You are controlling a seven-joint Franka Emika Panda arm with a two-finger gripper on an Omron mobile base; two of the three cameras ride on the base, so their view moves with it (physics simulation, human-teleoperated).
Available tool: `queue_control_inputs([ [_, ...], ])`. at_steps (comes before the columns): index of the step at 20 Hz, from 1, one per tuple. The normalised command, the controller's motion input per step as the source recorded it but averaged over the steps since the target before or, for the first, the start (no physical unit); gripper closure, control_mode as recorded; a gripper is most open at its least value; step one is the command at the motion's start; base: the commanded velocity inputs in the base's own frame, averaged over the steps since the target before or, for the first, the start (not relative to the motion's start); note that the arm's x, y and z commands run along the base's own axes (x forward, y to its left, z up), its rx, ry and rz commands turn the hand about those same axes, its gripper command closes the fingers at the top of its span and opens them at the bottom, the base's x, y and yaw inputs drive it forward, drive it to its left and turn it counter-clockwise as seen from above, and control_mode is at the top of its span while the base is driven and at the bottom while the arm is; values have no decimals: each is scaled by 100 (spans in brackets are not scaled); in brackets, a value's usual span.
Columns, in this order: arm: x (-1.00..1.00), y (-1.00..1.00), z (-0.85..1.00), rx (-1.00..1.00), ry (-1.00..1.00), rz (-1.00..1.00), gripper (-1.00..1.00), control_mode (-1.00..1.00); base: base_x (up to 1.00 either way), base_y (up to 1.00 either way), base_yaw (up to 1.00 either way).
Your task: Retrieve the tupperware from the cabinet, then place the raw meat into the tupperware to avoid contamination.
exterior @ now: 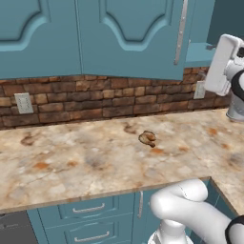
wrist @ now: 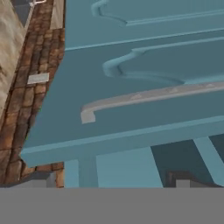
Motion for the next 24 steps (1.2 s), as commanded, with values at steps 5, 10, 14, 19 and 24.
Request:
queue_control_inputs([
  [5, 27, 0, 0, 0, 0, 5, -100, -100, 0, 0, 0],
  [10, 25, 0, 0, 0, 0, 4, -100, -100, 0, 0, 0],
  [14, 21, 2, 0, 0, 0, 5, -100, -100, 0, 0, 0],
  [19, 18, 7, 0, 0, 0, 5, -100, -100, 0, 0, 0],
  [24, 20, 6, 0, 0, 0, 4, -100, -100, 0, 0, 0],
])
